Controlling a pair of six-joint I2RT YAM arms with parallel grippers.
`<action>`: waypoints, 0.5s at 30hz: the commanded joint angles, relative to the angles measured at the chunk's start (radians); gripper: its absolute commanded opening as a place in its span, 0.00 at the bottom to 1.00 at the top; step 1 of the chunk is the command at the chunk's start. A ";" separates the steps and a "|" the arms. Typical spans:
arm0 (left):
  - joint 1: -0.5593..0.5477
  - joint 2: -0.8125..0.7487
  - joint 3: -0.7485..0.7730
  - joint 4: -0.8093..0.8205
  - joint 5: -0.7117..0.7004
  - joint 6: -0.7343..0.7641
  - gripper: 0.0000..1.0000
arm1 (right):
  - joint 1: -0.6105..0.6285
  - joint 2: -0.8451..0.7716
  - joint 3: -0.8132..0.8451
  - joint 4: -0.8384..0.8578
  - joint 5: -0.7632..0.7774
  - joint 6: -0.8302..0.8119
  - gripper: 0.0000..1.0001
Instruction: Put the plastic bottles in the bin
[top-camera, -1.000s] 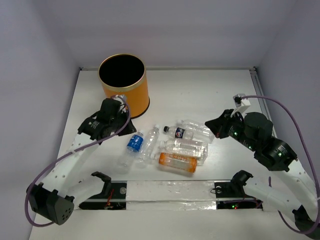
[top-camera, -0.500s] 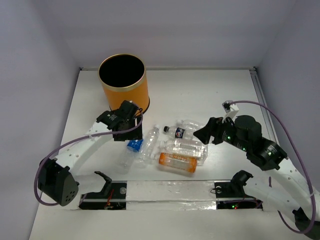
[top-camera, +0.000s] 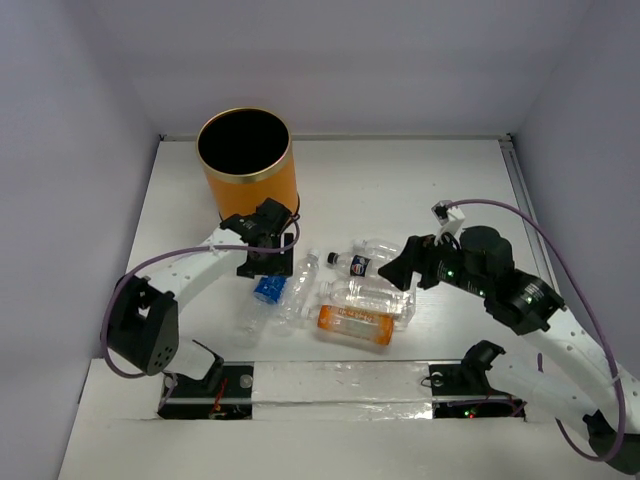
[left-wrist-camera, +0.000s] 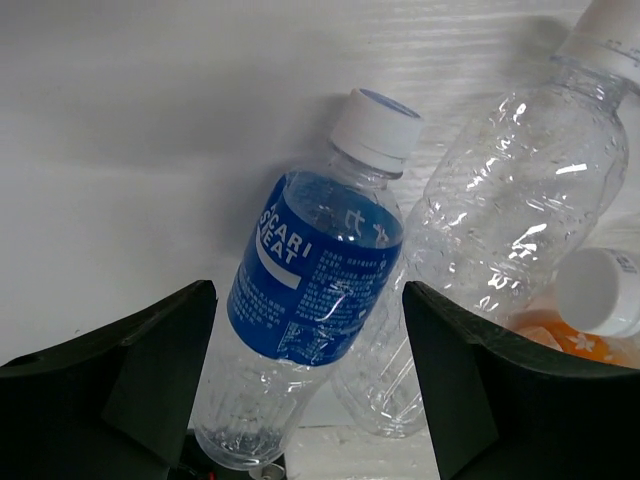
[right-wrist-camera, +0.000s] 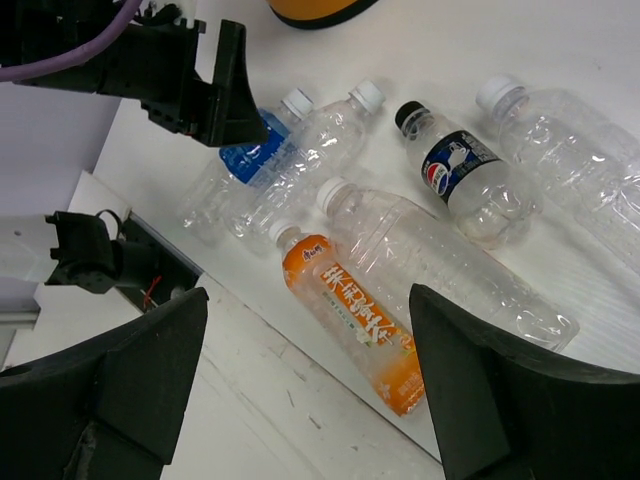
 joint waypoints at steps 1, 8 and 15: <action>0.000 0.022 0.006 0.038 -0.039 0.031 0.73 | 0.003 0.009 0.011 0.057 -0.039 -0.019 0.87; 0.009 0.082 0.000 0.070 -0.011 0.054 0.71 | 0.003 0.087 0.017 0.057 -0.155 -0.073 0.90; 0.020 0.128 -0.019 0.087 0.035 0.061 0.70 | 0.003 0.218 0.053 0.020 -0.270 -0.191 0.93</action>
